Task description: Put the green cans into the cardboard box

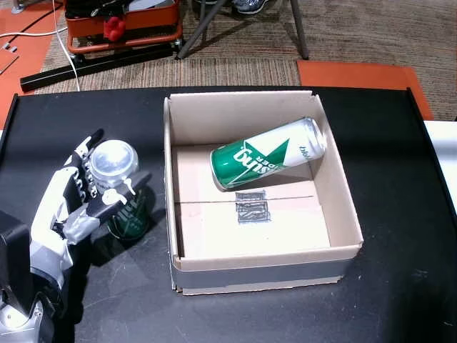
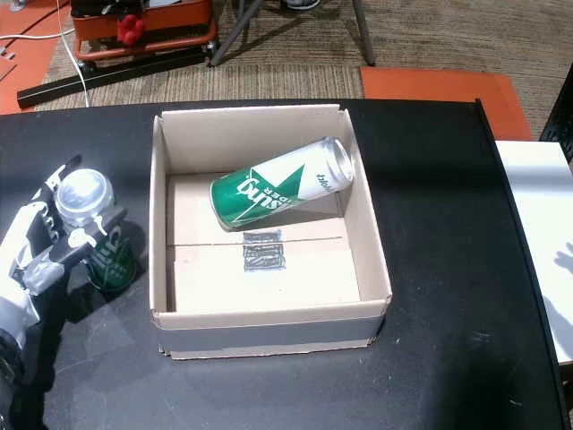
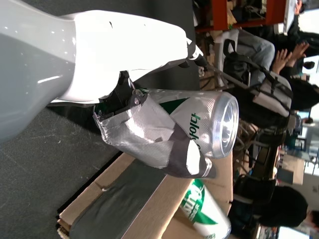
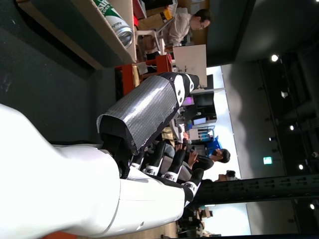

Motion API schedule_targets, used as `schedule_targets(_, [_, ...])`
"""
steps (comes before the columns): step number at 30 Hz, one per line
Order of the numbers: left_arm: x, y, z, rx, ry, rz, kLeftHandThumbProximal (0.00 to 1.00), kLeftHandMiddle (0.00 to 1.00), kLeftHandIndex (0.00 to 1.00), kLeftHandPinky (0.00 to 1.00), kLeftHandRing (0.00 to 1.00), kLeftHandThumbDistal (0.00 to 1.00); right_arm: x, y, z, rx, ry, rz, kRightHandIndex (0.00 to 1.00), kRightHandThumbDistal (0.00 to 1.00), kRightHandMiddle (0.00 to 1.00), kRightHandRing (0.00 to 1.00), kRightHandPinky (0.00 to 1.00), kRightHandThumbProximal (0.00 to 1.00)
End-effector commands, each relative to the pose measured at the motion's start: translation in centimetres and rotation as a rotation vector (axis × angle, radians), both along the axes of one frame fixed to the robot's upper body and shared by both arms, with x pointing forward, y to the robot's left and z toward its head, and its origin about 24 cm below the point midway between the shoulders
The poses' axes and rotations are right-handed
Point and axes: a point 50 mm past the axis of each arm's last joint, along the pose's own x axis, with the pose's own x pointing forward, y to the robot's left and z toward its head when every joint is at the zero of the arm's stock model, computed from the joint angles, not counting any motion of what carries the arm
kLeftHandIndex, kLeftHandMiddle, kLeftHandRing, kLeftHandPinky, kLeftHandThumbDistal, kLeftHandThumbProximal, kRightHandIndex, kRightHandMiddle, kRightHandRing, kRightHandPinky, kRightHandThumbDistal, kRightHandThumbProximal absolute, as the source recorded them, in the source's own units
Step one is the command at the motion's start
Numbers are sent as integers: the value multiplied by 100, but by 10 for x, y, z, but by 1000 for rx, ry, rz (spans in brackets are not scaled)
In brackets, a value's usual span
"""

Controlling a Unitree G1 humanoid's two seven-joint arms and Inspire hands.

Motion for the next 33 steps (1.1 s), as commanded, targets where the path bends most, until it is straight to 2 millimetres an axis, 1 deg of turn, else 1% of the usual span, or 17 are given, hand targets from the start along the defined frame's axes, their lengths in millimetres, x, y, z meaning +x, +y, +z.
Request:
schedule_targets(1, [-1,-3,-4,-33,23,1,17,100,87,99,100,100,-5,-2,-2,16,-13,-20,67,100,69,79,91,55])
schedule_targets(4, [-1,-4,-4,-53,18,-4,9,100,85,99,100,100,-6,-3,-2,11,-15,-23,67,100,69,79,90,55])
schedule_targets(8, [-1,-4,-3,-58,15,-6,6,100,85,98,100,100,-6,-2,-3,21,-14,-27,66,100,69,79,89,55])
schedule_targets(13, [-1,-2,-3,-48,11,4,8,98,83,97,100,100,-5,-1,-3,30,-14,-22,66,100,69,79,89,53])
schedule_targets(18, [-2,1,-3,-29,8,11,13,98,85,99,100,100,-4,0,-3,12,-14,-19,67,100,70,81,92,56])
schedule_targets(21, [-2,3,-2,-12,9,23,14,98,84,98,100,100,-4,0,-2,23,-22,-12,67,100,69,79,91,54])
schedule_targets(23, [-2,4,-2,-6,12,30,13,98,84,98,100,100,-3,1,-2,23,-18,-16,66,100,68,79,90,55])
schedule_targets(27, [-1,6,-2,6,15,47,10,93,81,95,97,100,-1,2,-2,25,-20,-17,65,100,68,79,91,55])
schedule_targets(33, [1,4,-2,29,35,75,10,87,73,89,91,100,-1,2,-1,21,-25,-18,65,100,68,79,91,55])
